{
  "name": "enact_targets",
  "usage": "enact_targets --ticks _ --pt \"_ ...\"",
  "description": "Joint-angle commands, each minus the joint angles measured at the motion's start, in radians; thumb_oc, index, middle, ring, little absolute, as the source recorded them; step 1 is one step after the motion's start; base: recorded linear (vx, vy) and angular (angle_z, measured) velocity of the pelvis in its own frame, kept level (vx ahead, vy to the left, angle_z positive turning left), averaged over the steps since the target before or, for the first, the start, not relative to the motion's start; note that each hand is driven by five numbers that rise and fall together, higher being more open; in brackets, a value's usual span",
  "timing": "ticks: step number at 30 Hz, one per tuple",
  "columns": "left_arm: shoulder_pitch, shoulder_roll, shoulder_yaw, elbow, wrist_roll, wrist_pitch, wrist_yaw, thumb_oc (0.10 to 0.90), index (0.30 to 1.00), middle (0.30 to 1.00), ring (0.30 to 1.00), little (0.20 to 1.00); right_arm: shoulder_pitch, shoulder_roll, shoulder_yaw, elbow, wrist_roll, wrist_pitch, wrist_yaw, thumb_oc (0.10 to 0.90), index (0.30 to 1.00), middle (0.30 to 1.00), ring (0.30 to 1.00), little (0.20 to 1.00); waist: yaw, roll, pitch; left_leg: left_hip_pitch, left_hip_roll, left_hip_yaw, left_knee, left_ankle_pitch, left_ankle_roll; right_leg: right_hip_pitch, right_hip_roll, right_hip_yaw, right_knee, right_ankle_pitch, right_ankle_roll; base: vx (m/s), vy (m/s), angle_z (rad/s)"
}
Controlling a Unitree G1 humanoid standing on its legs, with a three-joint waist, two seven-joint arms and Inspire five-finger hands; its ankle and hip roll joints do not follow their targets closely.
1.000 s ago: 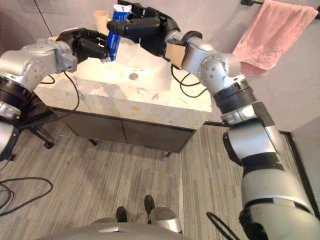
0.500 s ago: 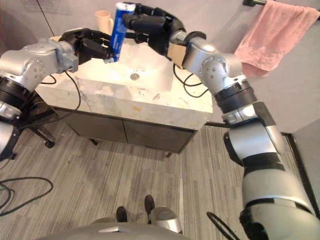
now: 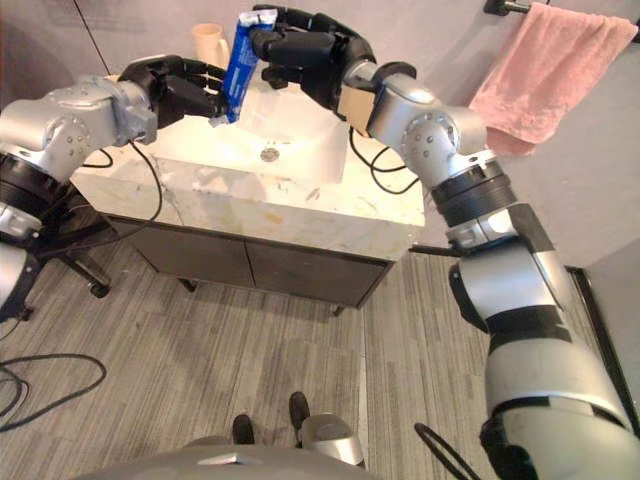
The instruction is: Organize the bathroom.
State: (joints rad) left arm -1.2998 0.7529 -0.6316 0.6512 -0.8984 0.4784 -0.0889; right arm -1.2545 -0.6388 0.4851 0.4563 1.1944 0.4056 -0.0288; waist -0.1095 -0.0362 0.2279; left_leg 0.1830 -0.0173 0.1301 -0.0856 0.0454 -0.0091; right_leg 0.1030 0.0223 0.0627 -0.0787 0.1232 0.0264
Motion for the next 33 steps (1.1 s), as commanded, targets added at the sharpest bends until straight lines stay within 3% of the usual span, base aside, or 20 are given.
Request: enact_targets --ticks 1,14,19,22,26,30,32,33 --pt "-0.150 -0.005 -0.024 0.098 -0.042 -0.151 0.056 0.800 0.900 0.900 0.900 0.900 -0.057 0.022 -0.036 0.008 0.080 -0.120 0.063 0.400 0.300 0.300 0.300 0.300 0.025 0.012 -0.238 -0.001 0.019 -0.015 -0.002 -0.051 0.001 0.046 0.000 -0.088 -0.008 -0.100 0.078 0.00 0.000 0.00" --pt "-0.177 0.091 0.024 0.042 -0.141 -0.197 0.150 0.800 0.900 0.900 0.900 0.900 -0.078 -0.031 -0.053 -0.028 0.102 -0.107 -0.003 0.400 0.300 0.300 0.300 0.300 0.043 0.019 -0.244 0.002 0.030 -0.030 -0.001 -0.044 -0.006 0.049 -0.001 -0.083 -0.007 -0.103 0.068 0.00 0.000 0.02" --pt "-0.204 0.132 0.026 0.063 -0.070 -0.287 0.258 0.800 0.900 0.900 0.900 0.900 -0.096 -0.045 -0.043 -0.017 0.110 -0.101 -0.010 0.400 0.300 0.300 0.300 0.300 0.048 0.021 -0.252 -0.002 0.030 -0.032 -0.002 -0.047 -0.008 0.049 -0.004 -0.097 -0.009 -0.106 0.067 0.00 0.008 0.03" --pt "-0.264 0.186 0.004 0.086 0.046 -0.354 0.395 0.800 0.900 0.900 0.900 0.900 -0.113 -0.067 -0.026 0.007 0.127 -0.099 0.002 0.400 0.300 0.300 0.300 0.300 0.054 0.023 -0.262 -0.002 0.030 -0.032 -0.002 -0.053 -0.011 0.049 -0.006 -0.107 -0.009 -0.113 0.068 0.00 0.011 0.01" --pt "-0.370 0.268 -0.067 0.134 0.265 -0.314 0.515 0.800 0.900 0.900 0.900 0.900 -0.135 -0.095 0.001 0.038 0.145 -0.103 0.021 0.400 0.300 0.300 0.300 0.300 0.067 0.025 -0.272 -0.003 0.029 -0.035 -0.002 -0.054 -0.013 0.051 -0.008 -0.123 -0.009 -0.117 0.064 0.00 0.025 0.05" --pt "-0.470 0.366 -0.162 0.198 0.304 -0.223 0.525 0.800 0.900 0.900 0.900 0.900 -0.155 -0.123 0.027 0.029 0.166 -0.098 0.018 0.400 0.300 0.300 0.300 0.300 0.082 0.026 -0.273 -0.005 0.028 -0.040 -0.002 -0.053 -0.015 0.053 -0.012 -0.139 -0.009 -0.122 0.062 0.00 0.021 0.08" --pt "-0.476 0.372 -0.168 0.201 0.304 -0.217 0.525 0.800 0.900 0.900 0.900 0.900 -0.156 -0.125 0.028 0.028 0.168 -0.098 0.017 0.400 0.300 0.300 0.300 0.300 0.082 0.026 -0.273 -0.006 0.028 -0.040 -0.002 -0.052 -0.015 0.052 -0.012 -0.140 -0.009 -0.122 0.062 -0.01 0.019 0.11" --pt "-0.488 0.415 -0.181 0.224 0.309 -0.206 0.537 0.800 0.900 0.900 0.900 0.900 -0.161 -0.141 0.033 0.010 0.176 -0.099 0.009 0.400 0.300 0.300 0.300 0.300 0.087 0.026 -0.270 -0.008 0.028 -0.042 -0.002 -0.053 -0.015 0.052 -0.013 -0.147 -0.009 -0.124 0.059 -0.02 0.036 0.14"
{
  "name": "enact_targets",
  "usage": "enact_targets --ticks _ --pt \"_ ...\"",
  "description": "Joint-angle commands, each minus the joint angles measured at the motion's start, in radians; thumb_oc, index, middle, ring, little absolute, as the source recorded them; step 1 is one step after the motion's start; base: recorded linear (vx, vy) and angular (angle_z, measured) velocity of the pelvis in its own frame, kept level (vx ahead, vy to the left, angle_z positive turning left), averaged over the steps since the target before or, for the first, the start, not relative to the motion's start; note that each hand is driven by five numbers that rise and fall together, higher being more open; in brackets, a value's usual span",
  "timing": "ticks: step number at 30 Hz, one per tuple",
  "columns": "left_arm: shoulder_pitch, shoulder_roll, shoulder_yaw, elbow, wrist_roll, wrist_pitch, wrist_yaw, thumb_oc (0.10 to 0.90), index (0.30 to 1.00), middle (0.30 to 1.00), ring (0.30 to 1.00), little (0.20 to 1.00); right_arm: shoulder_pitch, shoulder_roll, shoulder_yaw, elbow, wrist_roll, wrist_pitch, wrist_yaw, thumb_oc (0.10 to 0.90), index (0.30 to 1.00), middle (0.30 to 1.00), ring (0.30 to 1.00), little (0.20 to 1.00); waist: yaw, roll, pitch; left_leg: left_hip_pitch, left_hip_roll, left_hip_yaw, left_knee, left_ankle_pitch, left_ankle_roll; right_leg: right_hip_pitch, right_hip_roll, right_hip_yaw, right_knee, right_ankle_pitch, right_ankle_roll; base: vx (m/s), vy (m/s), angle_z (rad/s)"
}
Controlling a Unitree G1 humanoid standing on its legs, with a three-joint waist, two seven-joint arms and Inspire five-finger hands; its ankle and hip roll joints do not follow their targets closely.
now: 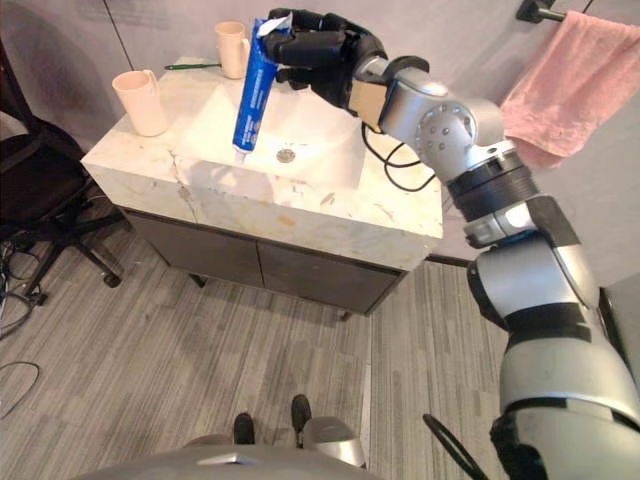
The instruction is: Organize the bathroom.
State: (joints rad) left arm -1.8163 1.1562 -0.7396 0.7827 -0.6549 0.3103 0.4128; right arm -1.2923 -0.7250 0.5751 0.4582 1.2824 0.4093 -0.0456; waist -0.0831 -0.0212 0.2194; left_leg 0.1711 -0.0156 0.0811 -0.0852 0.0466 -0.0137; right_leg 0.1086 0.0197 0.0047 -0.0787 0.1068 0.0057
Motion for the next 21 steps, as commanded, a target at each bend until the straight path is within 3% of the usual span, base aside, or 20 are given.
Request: enact_targets --ticks 1,4,7,10,12,14,15,17,20,21 --pt "0.026 0.030 -0.073 0.102 0.065 -0.033 0.030 0.800 0.900 0.900 0.900 0.900 -0.122 -0.060 -0.056 0.001 0.091 -0.103 0.025 0.400 0.300 0.300 0.300 0.300 0.062 0.011 -0.260 0.003 0.026 0.005 -0.002 -0.055 -0.011 0.046 -0.010 -0.090 -0.009 -0.109 0.079 -0.02 0.040 0.07" --pt "0.051 0.085 -0.050 0.116 0.018 -0.014 0.041 0.800 0.900 0.900 0.900 0.900 -0.114 -0.085 -0.064 -0.033 0.099 -0.102 0.016 0.400 0.300 0.300 0.300 0.300 0.068 0.010 -0.255 -0.002 0.025 -0.001 -0.002 -0.056 -0.009 0.044 -0.011 -0.097 -0.009 -0.112 0.077 -0.02 0.024 0.07" --pt "0.168 0.139 0.052 0.119 -0.035 -0.005 0.027 0.800 0.900 0.900 0.900 0.900 -0.079 -0.099 -0.094 -0.075 0.086 -0.111 0.000 0.400 0.300 0.300 0.300 0.300 0.079 0.007 -0.247 -0.009 0.022 -0.014 -0.002 -0.052 -0.009 0.041 -0.012 -0.104 -0.009 -0.109 0.075 -0.03 0.017 0.12" --pt "0.407 0.185 0.261 0.117 -0.066 0.014 -0.008 0.800 0.900 0.900 0.900 0.900 -0.027 -0.105 -0.145 -0.145 0.051 -0.115 -0.033 0.400 0.300 0.300 0.300 0.300 0.097 -0.004 -0.233 -0.013 0.017 -0.034 -0.002 -0.051 -0.006 0.042 -0.012 -0.109 -0.008 -0.110 0.071 -0.02 0.018 0.16" --pt "0.543 0.185 0.375 0.109 -0.083 0.034 -0.012 0.800 0.900 0.900 0.900 0.900 0.002 -0.105 -0.167 -0.183 0.036 -0.115 -0.050 0.400 0.300 0.300 0.300 0.300 0.103 -0.004 -0.228 -0.014 0.015 -0.040 -0.002 -0.050 -0.004 0.042 -0.011 -0.110 -0.008 -0.110 0.069 -0.01 0.014 0.05" --pt "0.776 0.164 0.555 0.094 -0.074 0.048 -0.020 0.800 0.900 0.900 0.900 0.900 0.049 -0.105 -0.194 -0.235 0.015 -0.118 -0.065 0.400 0.300 0.300 0.300 0.300 0.114 -0.005 -0.221 -0.016 0.012 -0.051 -0.002 -0.050 -0.001 0.041 -0.011 -0.112 -0.005 -0.111 0.069 -0.02 0.011 0.07" --pt "1.017 0.111 0.737 0.084 -0.078 0.054 -0.032 0.800 0.900 0.900 0.900 0.900 0.094 -0.106 -0.227 -0.281 -0.006 -0.114 -0.075 0.400 0.300 0.300 0.300 0.300 0.126 -0.010 -0.212 -0.019 0.009 -0.062 0.000 -0.050 0.004 0.040 -0.011 -0.111 -0.003 -0.114 0.066 0.00 0.000 0.00" --pt "1.295 0.001 0.904 0.074 0.011 0.055 -0.063 0.800 0.900 0.900 0.900 0.900 0.141 -0.090 -0.251 -0.336 -0.034 -0.112 -0.088 0.400 0.300 0.300 0.300 0.300 0.129 -0.006 -0.201 -0.022 0.007 -0.074 0.004 -0.052 0.009 0.037 -0.011 -0.109 0.004 -0.118 0.064 -0.04 0.016 -0.01" --pt "1.542 -0.184 0.973 0.088 0.097 0.045 -0.093 0.800 0.900 0.900 0.900 0.900 0.184 -0.071 -0.275 -0.418 -0.050 -0.098 -0.130 0.400 0.300 0.300 0.300 0.300 0.132 -0.010 -0.189 -0.029 0.003 -0.086 0.013 -0.055 0.015 0.032 -0.010 -0.102 0.013 -0.123 0.061 -0.02 0.009 -0.04" --pt "1.624 -0.280 0.970 0.110 0.111 0.012 -0.086 0.800 0.900 0.900 0.900 0.900 0.192 -0.071 -0.283 -0.434 -0.048 -0.092 -0.140 0.400 0.300 0.300 0.300 0.300 0.133 -0.015 -0.185 -0.032 0.000 -0.091 0.016 -0.055 0.017 0.031 -0.009 -0.099 0.018 -0.125 0.061 -0.02 0.022 0.04"
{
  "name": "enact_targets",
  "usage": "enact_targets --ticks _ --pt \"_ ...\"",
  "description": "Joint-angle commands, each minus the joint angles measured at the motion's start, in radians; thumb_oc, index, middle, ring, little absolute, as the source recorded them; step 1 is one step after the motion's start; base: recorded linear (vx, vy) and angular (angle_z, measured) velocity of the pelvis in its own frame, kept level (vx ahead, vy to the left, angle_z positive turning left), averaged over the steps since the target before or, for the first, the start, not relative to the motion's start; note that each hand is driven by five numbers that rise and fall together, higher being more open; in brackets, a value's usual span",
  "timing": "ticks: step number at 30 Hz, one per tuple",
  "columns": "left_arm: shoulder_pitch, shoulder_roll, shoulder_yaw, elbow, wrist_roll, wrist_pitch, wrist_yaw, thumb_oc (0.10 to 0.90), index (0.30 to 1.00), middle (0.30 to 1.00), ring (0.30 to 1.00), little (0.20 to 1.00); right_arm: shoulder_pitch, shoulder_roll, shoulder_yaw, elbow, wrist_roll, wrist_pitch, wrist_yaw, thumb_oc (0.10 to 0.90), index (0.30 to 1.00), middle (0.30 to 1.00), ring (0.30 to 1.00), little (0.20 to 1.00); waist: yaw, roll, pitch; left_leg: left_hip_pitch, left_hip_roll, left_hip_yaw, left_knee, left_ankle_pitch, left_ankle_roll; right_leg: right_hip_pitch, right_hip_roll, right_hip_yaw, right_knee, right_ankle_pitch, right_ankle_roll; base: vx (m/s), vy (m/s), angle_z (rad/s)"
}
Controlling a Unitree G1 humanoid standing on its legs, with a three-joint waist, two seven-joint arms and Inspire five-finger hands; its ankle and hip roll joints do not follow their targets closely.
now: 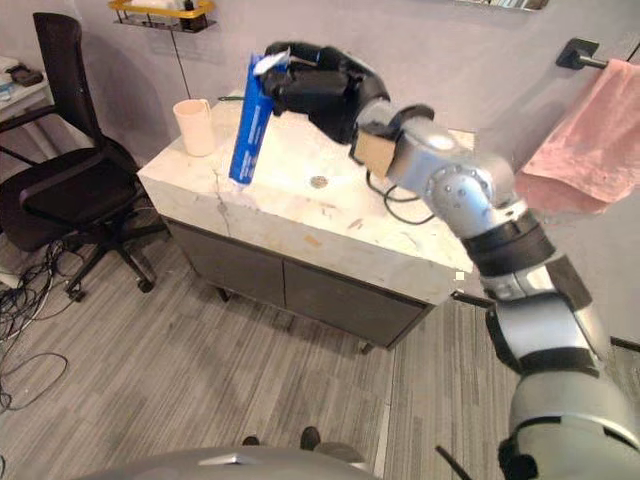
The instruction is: Organize the bathroom.
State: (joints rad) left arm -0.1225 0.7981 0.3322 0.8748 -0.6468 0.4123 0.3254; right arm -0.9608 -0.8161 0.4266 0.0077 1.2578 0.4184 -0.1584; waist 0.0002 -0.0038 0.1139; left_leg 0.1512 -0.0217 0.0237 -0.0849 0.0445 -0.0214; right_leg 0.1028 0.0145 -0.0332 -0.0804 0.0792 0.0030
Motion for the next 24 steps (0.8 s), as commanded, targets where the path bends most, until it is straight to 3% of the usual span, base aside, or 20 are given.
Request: enact_targets --ticks 1,4,6,9,12,13,15,16,20,24 --pt "-0.023 0.006 -0.108 0.032 0.113 -0.090 0.000 0.800 0.900 0.900 0.900 0.900 -0.138 0.022 -0.138 0.012 -0.024 -0.093 -0.032 0.400 0.300 0.300 0.300 0.300 0.052 -0.037 -0.077 -0.013 0.004 -0.039 0.018 -0.053 0.027 0.037 -0.003 -0.057 0.020 -0.097 0.062 0.00 0.023 0.06" --pt "0.035 -0.103 -0.144 0.079 0.158 -0.111 0.009 0.800 0.900 0.900 0.900 0.900 -0.147 0.029 -0.136 0.025 -0.026 -0.081 -0.030 0.400 0.300 0.300 0.300 0.300 0.052 -0.042 -0.075 -0.014 0.001 -0.047 0.020 -0.054 0.027 0.037 -0.001 -0.050 0.020 -0.098 0.061 0.02 0.033 0.08" --pt "0.074 -0.175 -0.189 0.144 0.244 -0.163 0.003 0.800 0.900 0.900 0.900 0.900 -0.156 0.037 -0.127 0.054 -0.036 -0.079 -0.010 0.400 0.300 0.300 0.300 0.300 0.052 -0.045 -0.070 -0.010 0.002 -0.046 0.021 -0.056 0.026 0.041 0.001 -0.045 0.021 -0.100 0.059 0.03 0.039 0.11" --pt "0.101 -0.224 -0.258 0.205 0.302 -0.188 -0.043 0.800 0.900 0.900 0.900 0.900 -0.177 0.046 -0.104 0.077 -0.036 -0.084 -0.005 0.400 0.300 0.300 0.300 0.300 0.052 -0.046 -0.062 -0.016 0.003 -0.045 0.028 -0.055 0.024 0.033 0.003 -0.034 0.033 -0.102 0.056 0.00 0.021 0.01" --pt "0.108 -0.246 -0.311 0.236 0.378 -0.171 -0.079 0.800 0.900 0.900 0.900 0.900 -0.185 0.054 -0.101 0.082 -0.044 -0.082 0.000 0.400 0.300 0.300 0.300 0.300 0.050 -0.046 -0.058 -0.020 0.002 -0.042 0.031 -0.055 0.024 0.028 0.004 -0.028 0.038 -0.103 0.055 -0.01 0.014 -0.05" --pt "0.115 -0.275 -0.409 0.277 0.529 -0.136 -0.157 0.800 0.900 0.900 0.900 0.900 -0.196 0.069 -0.100 0.075 -0.051 -0.072 -0.013 0.400 0.300 0.300 0.300 0.300 0.047 -0.045 -0.050 -0.029 0.002 -0.038 0.041 -0.056 0.024 0.021 0.005 -0.021 0.046 -0.105 0.054 -0.03 0.022 -0.10" --pt "0.116 -0.280 -0.438 0.286 0.572 -0.122 -0.179 0.800 0.900 0.900 0.900 0.900 -0.201 0.071 -0.098 0.076 -0.049 -0.068 -0.013 0.400 0.300 0.300 0.300 0.300 0.046 -0.045 -0.048 -0.032 0.002 -0.036 0.044 -0.057 0.025 0.018 0.006 -0.019 0.049 -0.106 0.054 -0.03 0.026 -0.10" --pt "0.121 -0.308 -0.539 0.331 0.590 -0.102 -0.216 0.800 0.900 0.900 0.900 0.900 -0.217 0.081 -0.081 0.091 -0.050 -0.068 -0.016 0.400 0.300 0.300 0.300 0.300 0.039 -0.042 -0.042 -0.038 0.003 -0.032 0.056 -0.059 0.026 0.013 0.009 -0.009 0.057 -0.108 0.052 -0.03 0.039 -0.13" --pt "0.130 -0.347 -0.563 0.393 0.565 -0.086 -0.243 0.800 0.900 0.900 0.900 0.900 -0.223 0.094 -0.070 0.116 -0.071 -0.064 0.007 0.400 0.300 0.300 0.300 0.300 0.030 -0.045 -0.037 -0.047 0.010 -0.012 0.095 -0.071 0.021 0.013 0.014 0.009 0.063 -0.112 0.044 0.01 0.041 -0.04" --pt "0.148 -0.375 -0.546 0.451 0.573 -0.088 -0.222 0.800 0.900 0.900 0.900 0.900 -0.227 0.102 -0.066 0.117 -0.064 -0.056 0.004 0.400 0.300 0.300 0.300 0.300 0.048 -0.073 -0.014 -0.098 0.007 -0.044 0.237 -0.116 0.013 0.030 0.003 0.033 0.083 -0.119 0.031 0.04 0.012 -0.03"
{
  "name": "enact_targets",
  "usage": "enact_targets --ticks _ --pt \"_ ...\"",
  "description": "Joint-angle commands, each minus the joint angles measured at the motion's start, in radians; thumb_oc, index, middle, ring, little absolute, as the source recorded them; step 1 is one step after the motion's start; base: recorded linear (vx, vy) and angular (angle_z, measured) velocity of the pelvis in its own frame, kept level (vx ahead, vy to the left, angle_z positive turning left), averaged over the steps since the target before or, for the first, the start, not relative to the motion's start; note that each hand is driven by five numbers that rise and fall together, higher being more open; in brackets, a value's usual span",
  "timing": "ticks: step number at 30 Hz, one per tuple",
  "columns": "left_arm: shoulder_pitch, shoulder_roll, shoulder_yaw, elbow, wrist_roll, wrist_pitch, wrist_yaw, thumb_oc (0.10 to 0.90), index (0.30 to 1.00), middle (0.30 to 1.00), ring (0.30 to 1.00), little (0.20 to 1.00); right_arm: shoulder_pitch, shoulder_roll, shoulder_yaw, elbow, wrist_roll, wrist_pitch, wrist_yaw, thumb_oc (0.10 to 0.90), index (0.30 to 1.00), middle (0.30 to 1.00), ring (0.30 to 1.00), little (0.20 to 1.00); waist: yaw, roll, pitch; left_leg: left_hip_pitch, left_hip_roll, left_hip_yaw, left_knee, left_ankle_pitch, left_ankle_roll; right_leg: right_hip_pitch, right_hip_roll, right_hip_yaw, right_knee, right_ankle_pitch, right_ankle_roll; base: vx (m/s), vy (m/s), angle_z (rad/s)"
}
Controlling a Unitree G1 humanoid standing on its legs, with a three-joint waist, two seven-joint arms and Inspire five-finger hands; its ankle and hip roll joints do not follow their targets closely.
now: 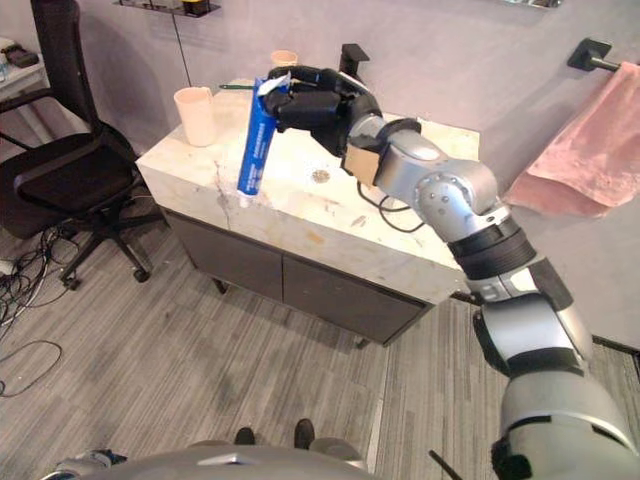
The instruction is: Organize the bathroom.
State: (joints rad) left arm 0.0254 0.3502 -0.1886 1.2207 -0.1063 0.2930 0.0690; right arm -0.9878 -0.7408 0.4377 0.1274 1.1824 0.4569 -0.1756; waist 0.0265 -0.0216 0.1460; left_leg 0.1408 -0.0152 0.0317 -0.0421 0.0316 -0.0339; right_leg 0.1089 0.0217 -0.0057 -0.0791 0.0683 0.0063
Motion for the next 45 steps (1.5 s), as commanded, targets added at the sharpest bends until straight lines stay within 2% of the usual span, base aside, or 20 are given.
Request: enact_targets --ticks 1,5,7,9,12,19,23,26,29,30,31,32,33,34,35,37,39,41,42,45 --pt "0.002 0.071 -0.018 0.111 0.034 0.035 0.041 0.800 0.900 0.900 0.900 0.900 -0.200 0.026 -0.077 -0.008 0.016 -0.087 0.013 0.400 0.300 0.300 0.300 0.300 0.026 -0.059 -0.041 -0.096 0.008 -0.049 0.207 -0.105 0.025 0.028 -0.005 0.001 0.087 -0.110 0.026 0.09 0.025 -0.08" --pt "0.004 0.066 -0.022 0.116 0.069 0.045 0.042 0.800 0.900 0.900 0.900 0.900 -0.199 0.010 -0.074 -0.030 0.015 -0.062 -0.039 0.400 0.300 0.300 0.300 0.300 0.011 -0.057 -0.042 -0.077 0.063 0.006 0.124 -0.062 0.015 0.024 0.001 -0.050 0.094 -0.128 0.022 0.05 0.096 0.05" --pt "0.005 0.065 -0.041 0.117 0.064 0.038 0.043 0.800 0.900 0.900 0.900 0.900 -0.197 -0.003 -0.078 -0.022 0.004 -0.067 -0.043 0.400 0.300 0.300 0.300 0.300 0.008 -0.046 -0.041 -0.070 0.066 -0.009 0.054 -0.029 0.006 0.013 -0.001 -0.078 0.101 -0.138 0.024 0.01 0.151 0.59" --pt "-0.003 0.066 -0.069 0.111 0.045 0.030 0.039 0.800 0.900 0.900 0.900 0.900 -0.212 -0.011 -0.073 0.003 -0.014 -0.087 -0.020 0.400 0.300 0.300 0.300 0.300 0.018 -0.029 -0.027 -0.090 0.055 -0.071 -0.020 0.031 -0.006 -0.012 -0.006 -0.100 0.115 -0.137 0.025 -0.01 0.173 0.41" --pt "-0.005 0.057 -0.078 0.113 0.071 0.023 0.027 0.800 0.900 0.900 0.900 0.900 -0.238 0.000 -0.055 0.052 -0.034 -0.120 -0.003 0.400 0.300 0.300 0.300 0.300 0.033 -0.022 0.002 -0.102 0.032 -0.115 -0.005 0.024 -0.012 -0.023 -0.030 -0.113 0.146 -0.145 0.026 0.09 0.160 0.11" --pt "-0.015 0.055 -0.112 0.087 0.092 0.034 0.029 0.800 0.900 0.900 0.900 0.900 -0.247 0.019 -0.050 0.039 -0.052 -0.131 -0.042 0.400 0.300 0.300 0.300 0.300 0.047 -0.011 0.013 -0.107 -0.013 -0.095 -0.006 0.009 0.023 -0.051 -0.068 -0.142 0.196 -0.157 0.034 0.11 0.141 0.04" --pt "-0.008 0.060 -0.115 0.068 0.090 0.028 0.025 0.800 0.900 0.900 0.900 0.900 -0.223 0.039 -0.061 0.028 -0.082 -0.142 -0.036 0.400 0.300 0.300 0.300 0.300 0.056 -0.001 0.048 -0.105 -0.038 -0.098 0.021 -0.014 0.054 -0.079 -0.103 -0.127 0.241 -0.157 0.048 0.06 0.186 -0.10" --pt "0.011 0.064 -0.097 0.059 0.096 0.032 0.021 0.800 0.900 0.900 0.900 0.900 -0.194 0.052 -0.066 0.023 -0.095 -0.161 -0.022 0.400 0.300 0.300 0.300 0.300 0.062 -0.004 0.070 -0.106 -0.059 -0.092 0.066 -0.037 0.082 -0.113 -0.145 -0.104 0.325 -0.120 0.081 0.09 0.175 -0.34" --pt "0.017 0.073 -0.074 0.060 0.116 0.042 0.028 0.800 0.900 0.900 0.900 0.900 -0.158 0.042 -0.080 -0.003 -0.111 -0.180 -0.001 0.400 0.300 0.300 0.300 0.300 0.056 0.024 0.096 -0.105 -0.062 -0.095 0.108 -0.049 0.101 -0.213 -0.172 -0.040 0.621 -0.030 0.080 0.07 0.163 -0.42" --pt "0.017 0.077 -0.072 0.063 0.100 0.043 0.039 0.800 0.900 0.900 0.900 0.900 -0.154 0.036 -0.082 -0.012 -0.112 -0.181 0.001 0.400 0.300 0.300 0.300 0.300 0.052 0.027 0.104 -0.101 -0.066 -0.104 0.122 -0.058 0.098 -0.247 -0.176 -0.009 0.657 0.000 0.076 0.08 0.084 -0.27" --pt "0.017 0.078 -0.072 0.063 0.094 0.045 0.040 0.800 0.900 0.900 0.900 0.900 -0.154 0.035 -0.084 -0.016 -0.114 -0.180 0.002 0.400 0.300 0.300 0.300 0.300 0.050 0.027 0.105 -0.099 -0.068 -0.106 0.125 -0.062 0.096 -0.255 -0.178 -0.001 0.653 0.008 0.076 0.10 0.018 -0.07" --pt "0.016 0.081 -0.066 0.060 0.065 0.053 0.052 0.800 0.900 0.900 0.900 0.900 -0.149 0.038 -0.094 -0.031 -0.126 -0.176 0.011 0.400 0.300 0.300 0.300 0.300 0.046 0.022 0.106 -0.091 -0.073 -0.108 0.126 -0.072 0.086 -0.265 -0.194 0.008 0.572 0.020 0.077 0.13 -0.071 0.06" --pt "0.014 0.086 -0.061 0.055 0.048 0.055 0.063 0.800 0.900 0.900 0.900 0.900 -0.145 0.045 -0.100 -0.045 -0.138 -0.182 0.016 0.400 0.300 0.300 0.300 0.300 0.041 0.013 0.102 -0.084 -0.077 -0.115 0.124 -0.082 0.074 -0.256 -0.200 0.001 0.405 0.007 0.081 0.14 -0.118 0.05" --pt "0.014 0.087 -0.055 0.056 0.049 0.052 0.066 0.800 0.900 0.900 0.900 0.900 -0.148 0.048 -0.095 -0.055 -0.138 -0.186 0.010 0.400 0.300 0.300 0.300 0.300 0.039 0.002 0.101 -0.080 -0.085 -0.120 0.121 -0.091 0.069 -0.264 -0.201 -0.001 0.318 0.022 0.097 0.16 -0.223 -0.33" --pt "0.019 0.095 -0.037 0.061 0.050 0.034 0.072 0.800 0.900 0.900 0.900 0.900 -0.174 0.045 -0.075 -0.066 -0.120 -0.205 -0.007 0.400 0.300 0.300 0.300 0.300 0.020 -0.024 0.106 -0.054 -0.099 -0.129 0.131 -0.144 0.067 -0.299 -0.169 0.005 0.166 0.103 0.144 0.12 -0.180 -0.51" --pt "0.022 0.105 -0.041 0.048 0.058 0.041 0.079 0.800 0.900 0.900 0.900 0.900 -0.177 0.025 -0.074 -0.072 -0.095 -0.214 -0.018 0.400 0.300 0.300 0.300 0.300 0.002 -0.032 0.110 -0.042 -0.089 -0.129 0.149 -0.169 0.082 -0.328 -0.127 0.056 0.214 0.106 0.137 0.13 -0.153 -0.36" --pt "0.018 0.107 -0.042 0.046 0.085 0.044 0.076 0.800 0.900 0.900 0.900 0.900 -0.171 0.013 -0.084 -0.079 -0.094 -0.204 -0.023 0.400 0.300 0.300 0.300 0.300 -0.001 -0.040 0.098 -0.050 -0.087 -0.137 0.153 -0.167 0.085 -0.300 -0.116 0.087 0.195 0.077 0.137 0.11 -0.124 0.45" --pt "0.012 0.107 -0.051 0.052 0.124 0.037 0.068 0.800 0.900 0.900 0.900 0.900 -0.184 -0.014 -0.082 -0.046 -0.083 -0.193 -0.026 0.400 0.300 0.300 0.300 0.300 0.003 -0.055 0.073 -0.054 -0.077 -0.153 0.147 -0.150 0.074 -0.253 -0.112 0.093 0.171 0.060 0.141 0.16 -0.165 0.94" --pt "0.002 0.108 -0.070 0.062 0.146 0.033 0.048 0.800 0.900 0.900 0.900 0.900 -0.206 -0.035 -0.071 0.031 -0.069 -0.218 0.020 0.400 0.300 0.300 0.300 0.300 0.005 -0.067 0.058 -0.052 -0.063 -0.145 0.134 -0.138 0.065 -0.231 -0.123 0.085 0.146 0.061 0.142 0.16 -0.114 0.64" --pt "-0.005 0.106 -0.084 0.071 0.140 0.037 0.047 0.800 0.900 0.900 0.900 0.900 -0.215 -0.044 -0.076 0.091 -0.074 -0.241 0.064 0.400 0.300 0.300 0.300 0.300 0.006 -0.071 0.041 -0.045 -0.051 -0.150 0.107 -0.128 0.056 -0.206 -0.118 0.090 0.123 0.056 0.142 0.12 -0.042 0.28"
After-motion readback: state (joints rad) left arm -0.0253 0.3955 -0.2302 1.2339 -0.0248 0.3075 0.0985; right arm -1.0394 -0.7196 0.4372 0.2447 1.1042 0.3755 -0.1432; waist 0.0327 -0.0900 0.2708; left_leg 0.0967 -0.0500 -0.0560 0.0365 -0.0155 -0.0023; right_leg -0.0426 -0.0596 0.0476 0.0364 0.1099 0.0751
